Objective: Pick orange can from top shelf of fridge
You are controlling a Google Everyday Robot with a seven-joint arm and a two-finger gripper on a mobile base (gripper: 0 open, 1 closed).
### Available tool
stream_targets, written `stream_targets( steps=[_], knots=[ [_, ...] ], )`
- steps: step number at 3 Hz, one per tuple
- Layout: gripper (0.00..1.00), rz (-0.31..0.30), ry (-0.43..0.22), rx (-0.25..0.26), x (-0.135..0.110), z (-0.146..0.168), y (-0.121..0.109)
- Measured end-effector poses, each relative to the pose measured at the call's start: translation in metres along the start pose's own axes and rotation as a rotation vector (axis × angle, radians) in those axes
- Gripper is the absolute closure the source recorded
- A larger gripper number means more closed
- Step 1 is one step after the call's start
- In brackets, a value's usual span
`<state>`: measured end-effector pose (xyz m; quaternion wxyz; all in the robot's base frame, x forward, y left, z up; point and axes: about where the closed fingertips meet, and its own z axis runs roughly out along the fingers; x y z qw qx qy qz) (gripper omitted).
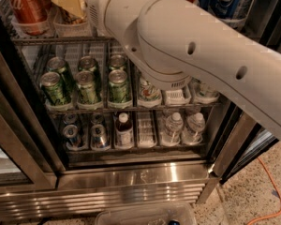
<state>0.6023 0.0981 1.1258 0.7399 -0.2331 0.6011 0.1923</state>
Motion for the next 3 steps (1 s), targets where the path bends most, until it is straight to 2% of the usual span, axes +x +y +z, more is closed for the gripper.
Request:
stream_targets(
  steps=[1, 3],
  knots=[
    [1.0, 0.01, 0.022, -0.012, 0.001, -0.011, 0.006],
    [1.0, 0.042, 0.048, -0.097, 0.007, -0.029, 0.02]
  ],
)
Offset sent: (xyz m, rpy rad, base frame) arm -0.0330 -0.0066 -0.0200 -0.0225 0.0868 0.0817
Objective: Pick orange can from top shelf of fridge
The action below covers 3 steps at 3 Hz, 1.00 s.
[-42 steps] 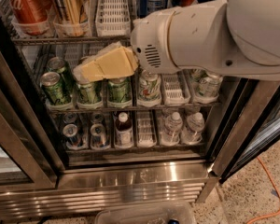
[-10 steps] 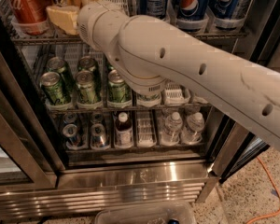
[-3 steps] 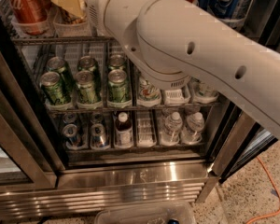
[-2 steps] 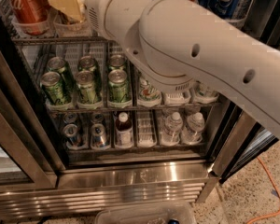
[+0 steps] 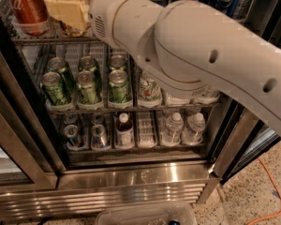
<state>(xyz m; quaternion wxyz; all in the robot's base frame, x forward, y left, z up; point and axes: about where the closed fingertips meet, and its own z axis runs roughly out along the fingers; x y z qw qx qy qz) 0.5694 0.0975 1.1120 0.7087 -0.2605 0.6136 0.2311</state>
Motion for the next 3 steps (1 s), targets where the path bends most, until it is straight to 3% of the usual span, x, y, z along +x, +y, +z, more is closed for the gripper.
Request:
stream_targets(
  steps=[3],
  knots=[
    [1.0, 0.087, -0.081, -0.254, 0.012, -0.021, 0.019]
  ],
)
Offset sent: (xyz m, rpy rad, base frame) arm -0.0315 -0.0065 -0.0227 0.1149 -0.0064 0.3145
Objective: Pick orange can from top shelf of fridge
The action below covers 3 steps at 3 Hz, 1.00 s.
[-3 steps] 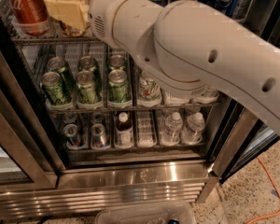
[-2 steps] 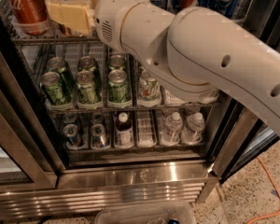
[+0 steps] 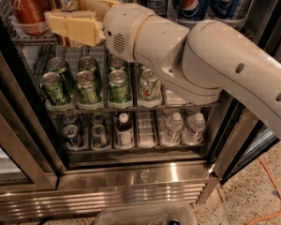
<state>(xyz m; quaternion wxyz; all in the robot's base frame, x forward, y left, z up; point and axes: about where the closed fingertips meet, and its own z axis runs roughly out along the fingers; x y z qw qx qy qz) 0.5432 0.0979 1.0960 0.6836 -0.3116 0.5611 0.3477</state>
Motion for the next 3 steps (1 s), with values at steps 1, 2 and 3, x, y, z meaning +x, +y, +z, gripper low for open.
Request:
stream_targets(
  steps=[1, 2, 3],
  knots=[
    [1.0, 0.009, -0.006, -0.056, 0.0041, -0.0041, 0.0049],
    [1.0, 0.01, -0.011, -0.093, 0.0062, -0.0062, 0.0077],
    [1.0, 0.015, -0.012, -0.121, 0.008, -0.0073, 0.0105]
  ],
)
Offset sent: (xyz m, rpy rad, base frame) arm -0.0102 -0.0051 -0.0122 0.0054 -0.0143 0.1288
